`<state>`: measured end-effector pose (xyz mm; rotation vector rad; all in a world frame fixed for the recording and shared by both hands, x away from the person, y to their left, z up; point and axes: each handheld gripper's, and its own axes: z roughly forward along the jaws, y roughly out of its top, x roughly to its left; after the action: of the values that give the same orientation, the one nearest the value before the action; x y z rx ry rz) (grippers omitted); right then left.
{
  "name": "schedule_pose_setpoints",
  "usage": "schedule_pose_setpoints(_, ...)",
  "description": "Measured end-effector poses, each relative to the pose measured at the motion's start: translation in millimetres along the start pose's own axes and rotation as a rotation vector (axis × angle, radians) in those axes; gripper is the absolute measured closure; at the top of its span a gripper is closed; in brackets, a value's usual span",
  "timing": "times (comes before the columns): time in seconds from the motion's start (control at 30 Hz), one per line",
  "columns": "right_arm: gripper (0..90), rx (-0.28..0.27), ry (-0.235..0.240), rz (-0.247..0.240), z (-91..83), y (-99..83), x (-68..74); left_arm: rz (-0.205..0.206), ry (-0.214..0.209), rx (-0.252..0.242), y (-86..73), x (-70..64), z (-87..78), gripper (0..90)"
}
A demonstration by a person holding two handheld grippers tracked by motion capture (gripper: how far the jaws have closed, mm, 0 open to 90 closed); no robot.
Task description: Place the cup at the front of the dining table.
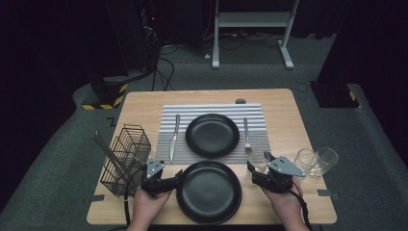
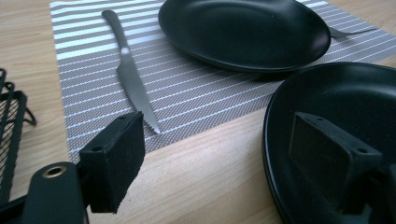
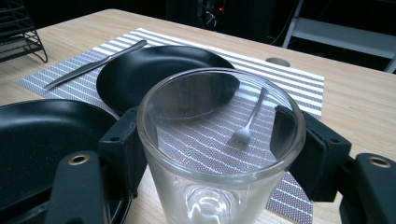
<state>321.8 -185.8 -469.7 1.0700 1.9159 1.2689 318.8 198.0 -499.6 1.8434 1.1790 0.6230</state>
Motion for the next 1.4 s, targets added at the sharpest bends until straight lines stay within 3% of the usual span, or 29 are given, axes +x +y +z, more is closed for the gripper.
schedule_pose_setpoints(0.17,29.2,-0.002,0.011,-0.003,-1.3,2.0,0.6,0.017,-0.013,-0.015,9.4,-5.6,2.7,18.2)
schedule_pose_setpoints(0.3,29.2,-0.016,0.028,-0.002,-5.0,5.0,-0.3,0.066,-0.001,-0.011,19.8,-14.4,7.4,18.2)
schedule_pose_setpoints(0.47,29.2,-0.025,0.036,-0.004,-5.6,8.4,-1.5,0.093,-0.009,-0.016,31.0,-23.7,18.3,18.2)
schedule_pose_setpoints(0.7,29.2,-0.026,0.037,-0.004,-2.2,11.8,-0.4,0.085,-0.051,-0.033,33.9,-28.9,26.5,18.0)
schedule_pose_setpoints(1.13,29.2,-0.025,0.084,-0.004,1.8,28.4,10.5,0.081,-0.161,-0.093,36.4,-36.1,13.6,18.3)
schedule_pose_setpoints(1.4,29.2,-0.030,0.084,-0.005,11.1,42.7,16.1,0.096,-0.180,-0.109,37.3,-41.8,13.5,16.2)
